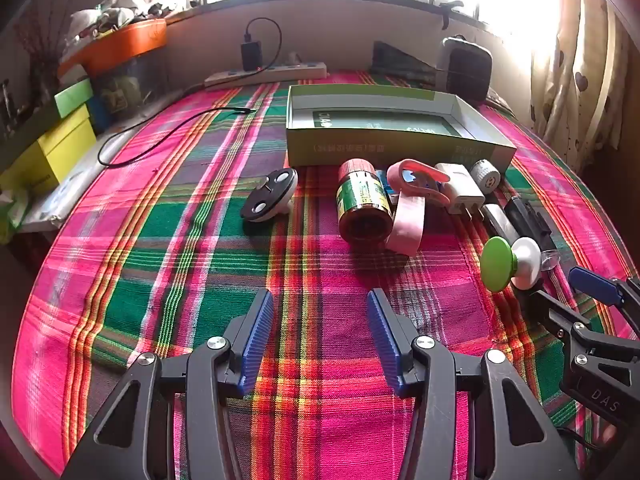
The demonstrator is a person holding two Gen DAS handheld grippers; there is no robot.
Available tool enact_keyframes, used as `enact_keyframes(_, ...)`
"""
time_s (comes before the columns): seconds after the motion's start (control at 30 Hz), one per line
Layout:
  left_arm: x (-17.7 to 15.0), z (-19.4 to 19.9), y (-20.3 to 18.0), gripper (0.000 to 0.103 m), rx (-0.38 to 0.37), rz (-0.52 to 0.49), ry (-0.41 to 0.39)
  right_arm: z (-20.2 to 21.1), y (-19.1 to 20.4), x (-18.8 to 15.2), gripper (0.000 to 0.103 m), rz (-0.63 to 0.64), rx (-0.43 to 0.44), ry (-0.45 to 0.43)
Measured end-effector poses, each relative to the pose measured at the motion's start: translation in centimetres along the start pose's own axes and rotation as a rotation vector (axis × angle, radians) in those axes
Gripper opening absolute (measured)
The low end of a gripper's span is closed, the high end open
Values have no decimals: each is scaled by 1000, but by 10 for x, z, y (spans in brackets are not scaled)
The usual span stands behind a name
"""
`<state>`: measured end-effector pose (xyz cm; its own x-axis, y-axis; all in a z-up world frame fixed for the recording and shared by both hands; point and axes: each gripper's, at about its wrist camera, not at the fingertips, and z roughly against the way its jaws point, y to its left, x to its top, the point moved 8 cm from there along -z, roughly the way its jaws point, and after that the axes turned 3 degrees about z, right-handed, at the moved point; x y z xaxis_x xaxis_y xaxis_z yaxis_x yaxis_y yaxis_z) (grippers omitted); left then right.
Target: Organize rigid objects
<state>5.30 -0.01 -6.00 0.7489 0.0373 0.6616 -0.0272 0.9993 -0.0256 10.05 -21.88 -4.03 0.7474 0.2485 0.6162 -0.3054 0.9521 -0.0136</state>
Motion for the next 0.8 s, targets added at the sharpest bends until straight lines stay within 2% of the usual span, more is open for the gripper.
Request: enact_keyframes(0.8,0,0,0,48,1,-1,0,0,0,0,67,-3,0,-4)
